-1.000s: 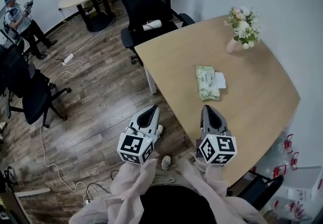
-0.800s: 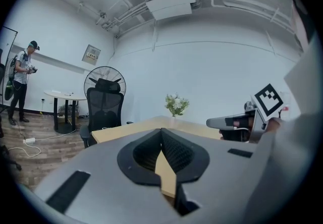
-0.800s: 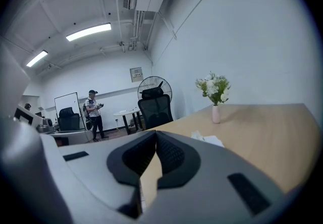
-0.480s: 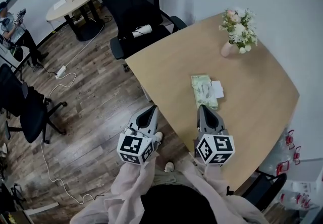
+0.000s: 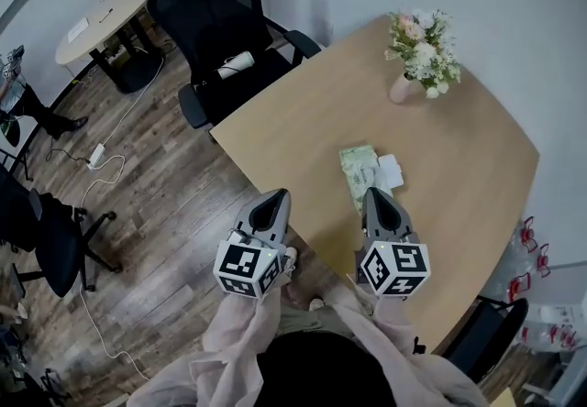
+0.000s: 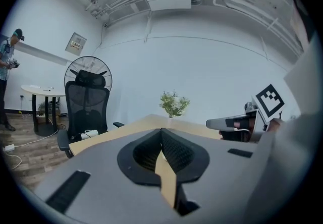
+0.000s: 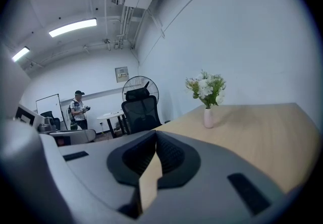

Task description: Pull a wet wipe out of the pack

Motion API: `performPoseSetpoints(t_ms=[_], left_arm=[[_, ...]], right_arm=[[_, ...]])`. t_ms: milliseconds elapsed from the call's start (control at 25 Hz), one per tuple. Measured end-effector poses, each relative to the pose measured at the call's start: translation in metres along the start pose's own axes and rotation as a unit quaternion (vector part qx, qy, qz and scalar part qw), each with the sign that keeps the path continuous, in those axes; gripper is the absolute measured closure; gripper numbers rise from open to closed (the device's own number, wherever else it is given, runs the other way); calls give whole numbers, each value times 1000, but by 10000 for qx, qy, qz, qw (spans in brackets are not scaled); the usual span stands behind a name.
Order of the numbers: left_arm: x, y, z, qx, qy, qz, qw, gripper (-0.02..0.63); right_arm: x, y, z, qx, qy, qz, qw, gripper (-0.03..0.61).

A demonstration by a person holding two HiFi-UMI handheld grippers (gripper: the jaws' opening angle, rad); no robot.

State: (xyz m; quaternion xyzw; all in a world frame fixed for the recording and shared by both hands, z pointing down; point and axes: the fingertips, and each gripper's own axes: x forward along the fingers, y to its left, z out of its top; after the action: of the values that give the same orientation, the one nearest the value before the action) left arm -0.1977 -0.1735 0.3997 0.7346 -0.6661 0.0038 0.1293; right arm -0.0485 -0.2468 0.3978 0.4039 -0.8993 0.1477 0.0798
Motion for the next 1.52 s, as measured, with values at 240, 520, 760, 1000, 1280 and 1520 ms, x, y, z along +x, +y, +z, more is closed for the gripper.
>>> performPoseSetpoints(t_ms=[240,520,760,1000,1280,1520], left_arm=[[29,19,6,64,114,-366,9992,603],[65,22,9,111,246,-970,9949,603],[88,21,4,104,399,-1423,9890,603],[109,17,-6,120,618,-1879,9802,603],[128,4,-18,148,828,-2312,9693,603],[141,-4,-31,191,973,-2425,9651,603]], right_arm=[[13,-20,2,107,-2,-586,9982,566],[19,-31,3,191,-13,-1154,9931,566],[18,-39,-2,258,9,-1589,9870,566],[17,-47,-8,372,-11,-1987,9793,566],[18,-52,-23,527,111,-2228,9734,565],[23,-56,-35,650,222,-2225,9725,561]])
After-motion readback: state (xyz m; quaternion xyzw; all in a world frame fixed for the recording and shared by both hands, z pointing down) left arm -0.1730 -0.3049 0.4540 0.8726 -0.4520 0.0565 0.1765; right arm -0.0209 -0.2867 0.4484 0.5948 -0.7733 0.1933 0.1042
